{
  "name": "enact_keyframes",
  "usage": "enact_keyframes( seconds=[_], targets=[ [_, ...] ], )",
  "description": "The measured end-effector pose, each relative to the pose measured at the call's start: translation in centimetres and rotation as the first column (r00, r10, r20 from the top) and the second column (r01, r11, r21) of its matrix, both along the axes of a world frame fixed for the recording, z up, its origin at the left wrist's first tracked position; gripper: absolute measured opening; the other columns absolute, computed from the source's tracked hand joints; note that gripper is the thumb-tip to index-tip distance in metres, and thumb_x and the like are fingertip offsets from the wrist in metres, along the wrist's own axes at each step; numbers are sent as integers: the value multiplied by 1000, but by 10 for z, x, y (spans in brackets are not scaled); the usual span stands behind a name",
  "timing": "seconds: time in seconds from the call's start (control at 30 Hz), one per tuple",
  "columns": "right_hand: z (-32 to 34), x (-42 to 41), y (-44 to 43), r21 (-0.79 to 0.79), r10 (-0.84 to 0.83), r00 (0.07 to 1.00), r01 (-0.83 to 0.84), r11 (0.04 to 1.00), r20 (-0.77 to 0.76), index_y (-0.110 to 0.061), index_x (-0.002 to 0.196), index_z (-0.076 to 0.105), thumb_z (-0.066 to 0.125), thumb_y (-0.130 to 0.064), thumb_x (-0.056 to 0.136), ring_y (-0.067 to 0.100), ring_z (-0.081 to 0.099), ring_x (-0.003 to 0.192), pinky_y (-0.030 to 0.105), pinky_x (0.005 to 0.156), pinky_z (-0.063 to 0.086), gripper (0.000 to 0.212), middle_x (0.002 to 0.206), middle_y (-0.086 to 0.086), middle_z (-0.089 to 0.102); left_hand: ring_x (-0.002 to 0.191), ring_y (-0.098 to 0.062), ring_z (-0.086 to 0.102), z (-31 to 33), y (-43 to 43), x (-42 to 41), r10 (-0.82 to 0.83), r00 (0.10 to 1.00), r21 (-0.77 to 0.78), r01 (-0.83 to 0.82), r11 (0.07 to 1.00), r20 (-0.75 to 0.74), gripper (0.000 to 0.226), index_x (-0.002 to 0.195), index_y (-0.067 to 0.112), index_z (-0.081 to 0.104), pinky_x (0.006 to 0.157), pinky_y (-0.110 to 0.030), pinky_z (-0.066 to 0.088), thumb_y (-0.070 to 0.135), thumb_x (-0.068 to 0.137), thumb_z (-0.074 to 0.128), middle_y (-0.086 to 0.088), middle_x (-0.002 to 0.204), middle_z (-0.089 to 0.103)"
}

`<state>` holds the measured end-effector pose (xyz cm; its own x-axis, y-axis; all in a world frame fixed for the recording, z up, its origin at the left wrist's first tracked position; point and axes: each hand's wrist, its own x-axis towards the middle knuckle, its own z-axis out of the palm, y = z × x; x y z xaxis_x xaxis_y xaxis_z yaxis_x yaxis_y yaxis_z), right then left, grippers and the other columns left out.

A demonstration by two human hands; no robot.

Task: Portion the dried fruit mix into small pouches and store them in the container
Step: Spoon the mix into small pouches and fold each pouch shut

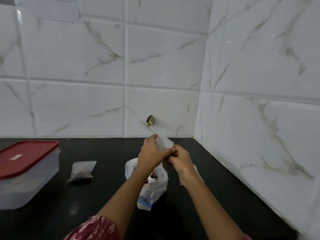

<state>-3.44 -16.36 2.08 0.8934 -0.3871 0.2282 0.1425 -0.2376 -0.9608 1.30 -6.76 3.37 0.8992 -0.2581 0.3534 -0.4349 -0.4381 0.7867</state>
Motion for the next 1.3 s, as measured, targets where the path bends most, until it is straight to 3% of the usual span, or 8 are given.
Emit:
enact_keyframes(
  seconds=[0.2,0.3,0.47,0.6,0.73,0.97,1.17,1.3],
  targets=[
    [2,4,35,-15,108,994,-107,994,23,-21,125,46,52,6,85,14,58,97,26,85,50,49,109,1,58,125,-22,43,-6,62,12,138,974,96,-157,983,182,87,140,23,31,103,-39,38,52,70,73,-2,139,39],
    [10,7,45,-175,56,994,-39,984,93,-26,114,56,50,-5,90,10,54,95,19,83,46,32,115,3,54,126,-23,42,-13,87,15,179,937,255,-259,931,299,87,140,24,29,105,-39,33,53,70,71,-1,139,40],
    [3,20,66,-487,-3,999,-19,873,-44,-35,87,66,58,-36,87,22,51,110,47,100,40,8,107,-5,58,128,-18,40,-29,108,17,135,915,378,-287,880,381,90,141,24,29,108,-34,28,59,69,68,4,138,41],
    [1,20,78,-554,-43,987,-49,831,-153,-24,95,72,60,-44,85,22,43,119,41,98,29,26,112,-1,61,127,-14,38,-37,111,15,49,925,419,-217,882,377,83,138,27,31,108,-31,27,60,70,66,8,137,39],
    [1,15,82,-471,-32,978,-70,879,-205,-23,72,69,58,-37,87,21,49,107,38,97,32,23,74,-5,57,127,-11,38,-41,111,15,-4,920,436,-183,881,392,75,136,26,32,110,-28,23,53,75,66,9,136,40],
    [1,15,82,-391,34,969,-131,911,-245,-22,89,63,51,-35,89,22,61,95,50,98,42,18,90,0,67,125,-10,40,-43,108,14,-44,931,448,-131,885,361,74,135,23,35,108,-26,23,54,75,66,8,134,43],
    [6,10,73,-295,105,960,-182,938,-259,-28,80,66,48,-40,93,18,61,80,35,72,49,25,84,-1,64,117,-11,47,-45,102,13,-39,963,427,-82,901,268,73,128,24,43,100,-31,31,62,70,67,8,124,49],
    [2,10,58,-651,-147,948,-76,755,-281,-17,102,63,48,-29,92,24,62,96,38,86,52,23,104,4,65,112,-13,52,-51,102,13,22,986,294,-71,953,168,73,124,23,45,96,-32,39,57,66,73,8,121,55]
  ],
)
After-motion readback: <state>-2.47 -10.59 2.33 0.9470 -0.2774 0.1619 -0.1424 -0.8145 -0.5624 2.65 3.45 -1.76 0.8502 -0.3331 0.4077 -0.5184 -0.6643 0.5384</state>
